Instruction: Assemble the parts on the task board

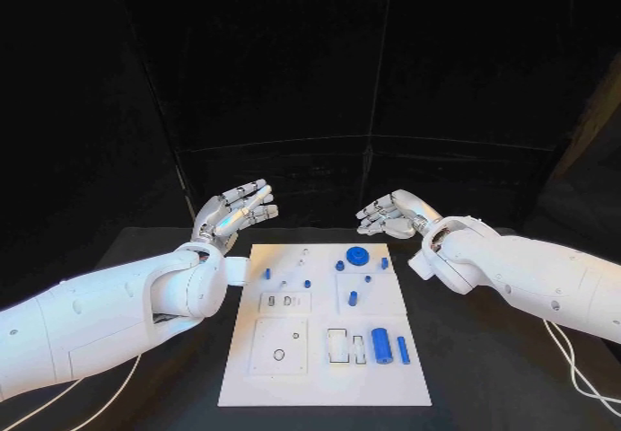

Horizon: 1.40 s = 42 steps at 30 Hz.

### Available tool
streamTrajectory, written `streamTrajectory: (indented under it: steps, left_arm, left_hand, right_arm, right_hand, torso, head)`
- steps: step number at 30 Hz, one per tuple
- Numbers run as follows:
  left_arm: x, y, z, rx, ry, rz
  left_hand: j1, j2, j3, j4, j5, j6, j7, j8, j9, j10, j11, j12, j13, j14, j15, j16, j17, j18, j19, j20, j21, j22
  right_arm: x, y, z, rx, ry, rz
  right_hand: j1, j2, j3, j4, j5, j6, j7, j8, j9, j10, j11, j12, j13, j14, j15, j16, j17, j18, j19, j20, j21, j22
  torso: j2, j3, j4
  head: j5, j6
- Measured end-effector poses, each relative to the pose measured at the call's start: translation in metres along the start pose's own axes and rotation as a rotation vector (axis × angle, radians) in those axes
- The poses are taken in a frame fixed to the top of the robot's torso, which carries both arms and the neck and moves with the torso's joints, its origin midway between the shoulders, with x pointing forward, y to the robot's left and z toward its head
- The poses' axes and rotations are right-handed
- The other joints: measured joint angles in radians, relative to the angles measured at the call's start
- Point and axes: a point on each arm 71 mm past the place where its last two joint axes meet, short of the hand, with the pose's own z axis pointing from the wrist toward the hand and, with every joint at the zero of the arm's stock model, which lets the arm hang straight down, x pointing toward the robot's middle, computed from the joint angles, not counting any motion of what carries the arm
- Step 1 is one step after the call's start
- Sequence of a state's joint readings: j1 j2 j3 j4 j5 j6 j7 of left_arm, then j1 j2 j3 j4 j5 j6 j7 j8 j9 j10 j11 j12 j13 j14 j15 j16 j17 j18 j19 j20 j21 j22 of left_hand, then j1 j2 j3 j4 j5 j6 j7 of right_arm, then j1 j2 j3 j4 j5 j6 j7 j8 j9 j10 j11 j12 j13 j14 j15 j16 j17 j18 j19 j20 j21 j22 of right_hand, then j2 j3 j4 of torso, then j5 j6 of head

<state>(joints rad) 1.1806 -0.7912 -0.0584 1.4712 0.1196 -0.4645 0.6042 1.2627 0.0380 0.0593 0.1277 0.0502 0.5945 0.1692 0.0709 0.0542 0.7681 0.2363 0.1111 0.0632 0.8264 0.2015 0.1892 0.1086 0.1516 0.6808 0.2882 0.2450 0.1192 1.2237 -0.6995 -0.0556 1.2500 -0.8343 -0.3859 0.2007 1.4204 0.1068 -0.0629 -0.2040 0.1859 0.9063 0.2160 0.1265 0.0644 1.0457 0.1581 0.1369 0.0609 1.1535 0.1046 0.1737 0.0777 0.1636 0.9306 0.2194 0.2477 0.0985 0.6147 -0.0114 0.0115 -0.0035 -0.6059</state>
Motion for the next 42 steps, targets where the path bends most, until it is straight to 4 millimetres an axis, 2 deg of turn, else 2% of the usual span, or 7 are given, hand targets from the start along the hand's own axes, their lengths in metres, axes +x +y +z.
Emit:
streamTrajectory:
  steps: [2,9,11,13,20,36,42]
  left_arm:
    - [0.0,-0.002,-0.002,0.001,0.005,-0.004]
    - [0.003,-0.005,-0.007,-0.002,0.029,-0.023]
    - [0.004,-0.005,-0.008,-0.003,0.039,-0.03]
    - [0.006,-0.006,-0.01,-0.004,0.049,-0.038]
    - [0.013,-0.008,-0.015,-0.007,0.083,-0.062]
    - [0.02,-0.009,-0.019,-0.016,0.121,-0.088]
    - [0.019,-0.009,-0.019,-0.018,0.12,-0.088]
  left_hand:
    - [0.0,0.0,-0.004,-0.004,0.0,0.022,0.005,0.0,0.0,0.025,-0.004,0.001,0.0,0.032,-0.007,0.008,0.002,0.004,0.026,0.0,0.009,0.0]
    - [0.01,0.01,-0.014,-0.014,0.0,0.086,0.015,0.0,0.003,0.045,-0.011,0.001,0.0,0.073,-0.021,0.008,0.001,0.019,0.066,-0.003,0.016,0.0]
    - [0.01,0.01,-0.016,-0.016,0.0,0.1,0.018,0.0,0.004,0.051,-0.013,0.001,0.0,0.076,-0.021,0.008,0.0,0.019,0.069,0.0,0.016,-0.001]
    - [0.014,0.015,-0.016,-0.022,0.0,0.118,0.019,0.0,0.005,0.059,-0.016,0.001,0.0,0.085,-0.023,0.008,-0.002,0.019,0.077,-0.005,0.016,-0.002]
    - [0.021,0.021,-0.027,-0.033,0.0,0.245,0.042,0.026,0.013,0.121,-0.029,0.021,0.002,0.132,-0.037,0.014,-0.002,0.019,0.116,-0.013,0.027,-0.005]
    - [0.021,0.021,-0.027,-0.038,0.0,0.255,0.045,0.026,0.013,0.131,-0.033,0.021,0.002,0.141,-0.039,0.014,-0.003,0.019,0.128,-0.015,0.027,-0.006]
    - [0.025,0.025,-0.027,-0.038,0.0,0.255,0.045,0.026,0.013,0.134,-0.029,0.021,0.002,0.144,-0.042,0.014,-0.003,0.019,0.128,-0.015,0.027,-0.007]
  right_arm:
    - [0.001,0.004,0.002,-0.016,0.018,-0.063]
    - [0.011,0.016,0.007,-0.06,0.092,-0.283]
    - [0.015,0.019,0.008,-0.068,0.111,-0.34]
    - [0.019,0.023,0.009,-0.077,0.131,-0.4]
    - [0.027,0.036,0.015,-0.095,0.168,-0.565]
    - [0.033,0.047,0.025,-0.07,0.211,-0.724]
    - [0.036,0.046,0.03,-0.05,0.232,-0.746]
  right_hand:
    - [-0.003,0.003,0.002,-0.013,0.0,0.017,-0.005,-0.003,0.001,0.023,-0.008,-0.007,0.001,0.047,-0.014,0.01,0.007,0.015,0.038,-0.017,0.022,0.008]
    - [-0.01,0.009,0.004,-0.056,0.021,0.076,-0.028,-0.014,0.002,0.112,-0.039,-0.018,0.004,0.19,-0.062,0.031,0.032,0.016,0.201,-0.085,0.147,0.063]
    - [-0.038,0.006,0.005,-0.076,0.052,0.125,-0.052,-0.019,0.003,0.188,-0.082,-0.021,0.009,0.294,-0.108,0.196,0.115,0.016,0.301,-0.136,0.268,0.126]
    - [-0.049,-0.003,0.001,-0.08,0.054,0.131,-0.056,-0.03,0.003,0.202,-0.085,-0.033,0.009,0.307,-0.118,0.331,0.18,0.016,0.314,-0.147,0.315,0.153]
    - [-0.063,-0.007,0.005,-0.084,0.05,0.131,-0.057,-0.052,0.002,0.203,-0.086,-0.062,0.009,0.308,-0.119,0.526,0.295,0.015,0.317,-0.15,0.42,0.217]
    - [-0.085,-0.008,0.023,-0.082,0.036,0.094,-0.058,-0.061,0.001,0.122,-0.071,-0.073,0.005,0.312,-0.115,0.897,0.683,0.016,0.314,-0.131,0.596,0.349]
    - [-0.085,-0.008,0.037,-0.083,0.03,0.091,-0.061,-0.061,0.001,0.113,-0.069,-0.073,0.005,0.312,-0.115,0.94,0.727,0.015,0.322,-0.13,0.662,0.421]
  torso:
    - [0.008,-0.0017,0.0013]
    - [0.037,-0.0078,0.007]
    - [0.046,-0.0088,0.0087]
    - [0.053,-0.0094,0.0097]
    - [0.08,-0.0112,0.0139]
    - [0.109,-0.0146,0.0203]
    - [0.112,-0.0145,0.0221]
  head:
    - [-0.003,-0.001]
    - [-0.013,-0.003]
    - [-0.014,-0.001]
    - [-0.015,-0.001]
    - [-0.021,0.001]
    - [-0.024,0.013]
    - [-0.024,0.013]
